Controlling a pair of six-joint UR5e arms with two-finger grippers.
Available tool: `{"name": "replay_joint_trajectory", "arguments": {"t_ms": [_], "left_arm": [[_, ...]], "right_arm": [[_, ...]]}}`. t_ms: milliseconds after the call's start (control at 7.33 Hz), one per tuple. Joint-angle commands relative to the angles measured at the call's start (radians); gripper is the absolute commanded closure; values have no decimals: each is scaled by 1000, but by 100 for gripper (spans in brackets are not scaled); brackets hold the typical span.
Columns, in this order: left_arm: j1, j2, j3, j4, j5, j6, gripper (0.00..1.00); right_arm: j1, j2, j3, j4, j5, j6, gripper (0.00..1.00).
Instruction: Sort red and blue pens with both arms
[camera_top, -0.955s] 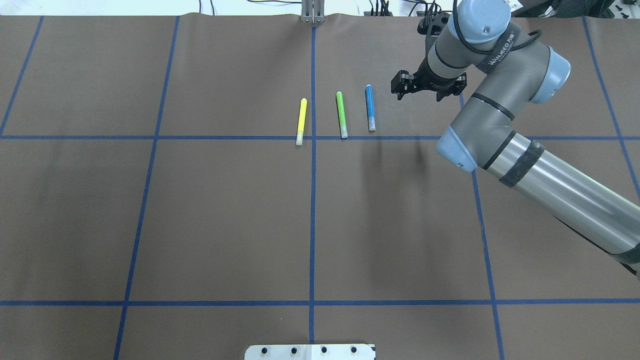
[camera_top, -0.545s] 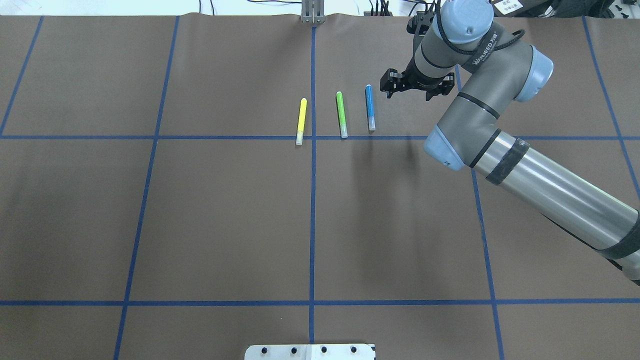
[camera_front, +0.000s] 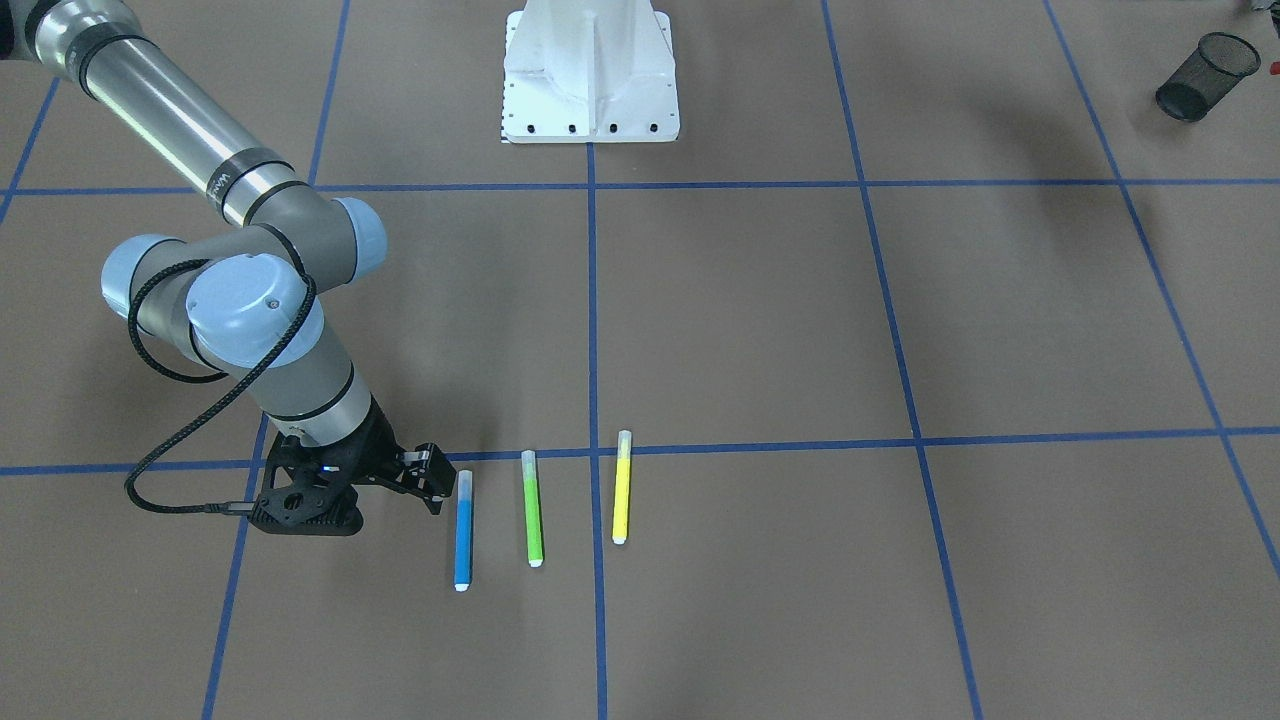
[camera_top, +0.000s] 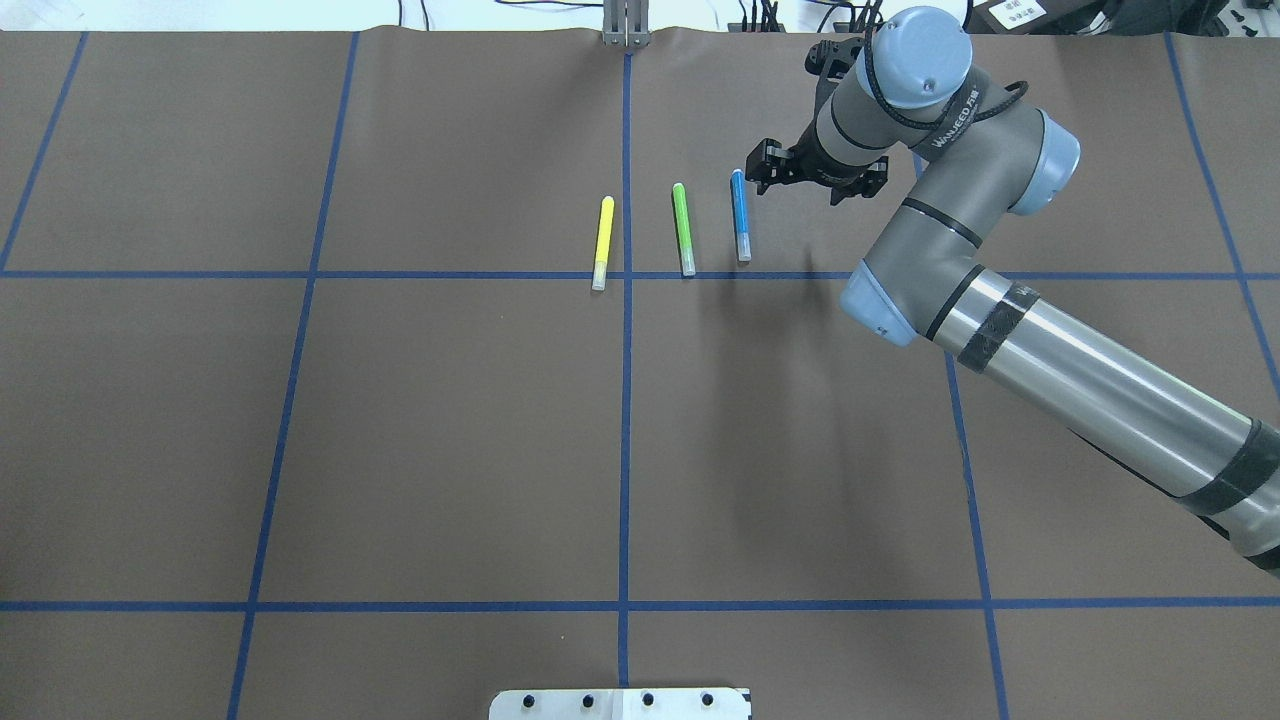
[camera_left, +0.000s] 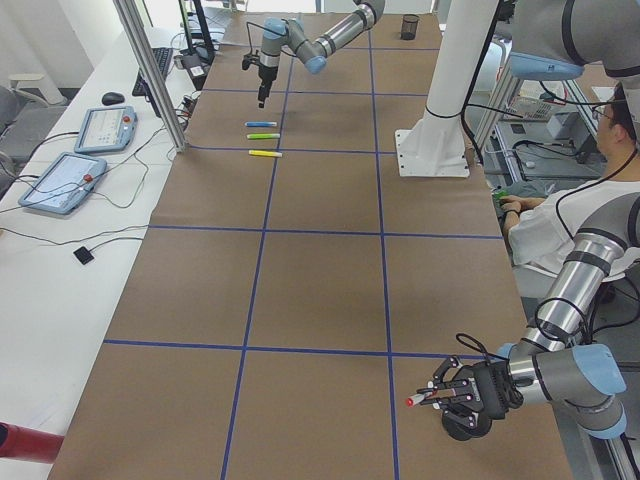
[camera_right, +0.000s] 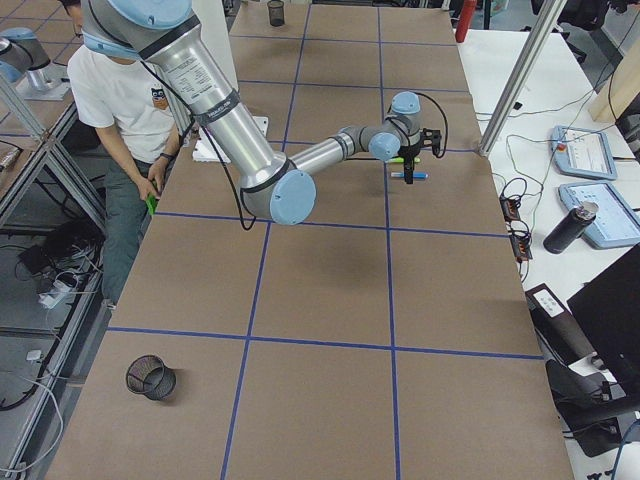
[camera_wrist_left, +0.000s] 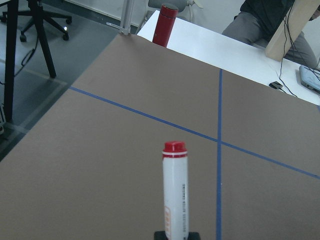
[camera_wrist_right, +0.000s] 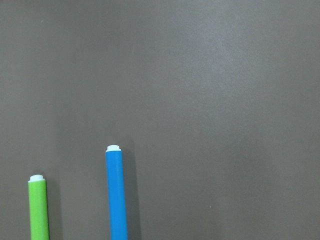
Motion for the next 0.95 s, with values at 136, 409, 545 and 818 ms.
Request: {"name": "replay_joint_trajectory", "arguments": {"t_ms": [136,409,545,818], "left_arm": [[-128,37,45,-5,-63,167,100],[-166,24,87,-5,-99,209,100],[-195,17,125,1,-100,283,100],[-202,1,130,45,-174,286,100]], "right_arm": [[-1,7,-3,0,-2,2,1],[-1,9,-3,0,-2,4,1],[-1,9,-3,0,-2,4,1],[-1,10,-2,0,-2,17,1]]}}
